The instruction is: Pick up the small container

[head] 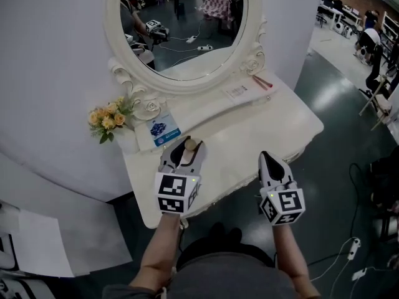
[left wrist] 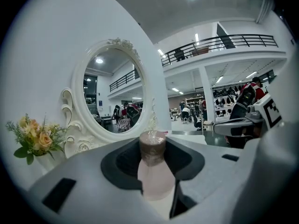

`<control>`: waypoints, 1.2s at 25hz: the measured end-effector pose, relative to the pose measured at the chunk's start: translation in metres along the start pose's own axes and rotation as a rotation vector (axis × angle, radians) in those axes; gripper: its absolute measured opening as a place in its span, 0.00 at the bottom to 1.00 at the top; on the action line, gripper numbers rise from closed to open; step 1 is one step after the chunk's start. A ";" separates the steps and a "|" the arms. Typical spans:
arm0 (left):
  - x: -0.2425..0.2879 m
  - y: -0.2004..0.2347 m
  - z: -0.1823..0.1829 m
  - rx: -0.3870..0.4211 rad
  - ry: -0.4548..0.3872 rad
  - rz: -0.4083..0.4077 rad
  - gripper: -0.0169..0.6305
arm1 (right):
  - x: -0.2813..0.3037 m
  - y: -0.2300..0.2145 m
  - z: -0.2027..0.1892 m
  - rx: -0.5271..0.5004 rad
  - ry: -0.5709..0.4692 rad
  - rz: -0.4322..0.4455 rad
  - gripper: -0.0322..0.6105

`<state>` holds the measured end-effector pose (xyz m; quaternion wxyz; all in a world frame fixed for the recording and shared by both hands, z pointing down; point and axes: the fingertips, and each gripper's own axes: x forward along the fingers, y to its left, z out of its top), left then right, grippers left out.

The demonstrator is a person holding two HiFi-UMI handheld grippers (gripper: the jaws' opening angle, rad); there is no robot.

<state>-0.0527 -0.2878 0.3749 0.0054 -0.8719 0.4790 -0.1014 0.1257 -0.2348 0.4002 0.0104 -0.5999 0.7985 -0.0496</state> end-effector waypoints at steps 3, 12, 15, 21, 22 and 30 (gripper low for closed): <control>0.001 -0.003 -0.001 0.002 0.003 0.002 0.24 | 0.000 0.000 -0.001 -0.005 0.014 0.008 0.05; 0.003 -0.010 -0.005 0.001 0.019 0.005 0.24 | 0.001 -0.005 -0.005 -0.037 0.044 0.020 0.05; 0.003 -0.011 -0.005 0.002 0.021 0.009 0.24 | 0.001 -0.007 -0.005 -0.037 0.049 0.022 0.05; 0.002 -0.015 -0.010 0.001 0.034 0.017 0.24 | -0.001 -0.008 -0.009 -0.031 0.057 0.029 0.05; 0.001 -0.015 -0.011 0.001 0.037 0.019 0.24 | -0.001 -0.008 -0.010 -0.030 0.057 0.032 0.05; -0.002 -0.029 -0.015 -0.005 0.051 0.027 0.24 | -0.014 -0.013 -0.010 -0.036 0.057 0.049 0.05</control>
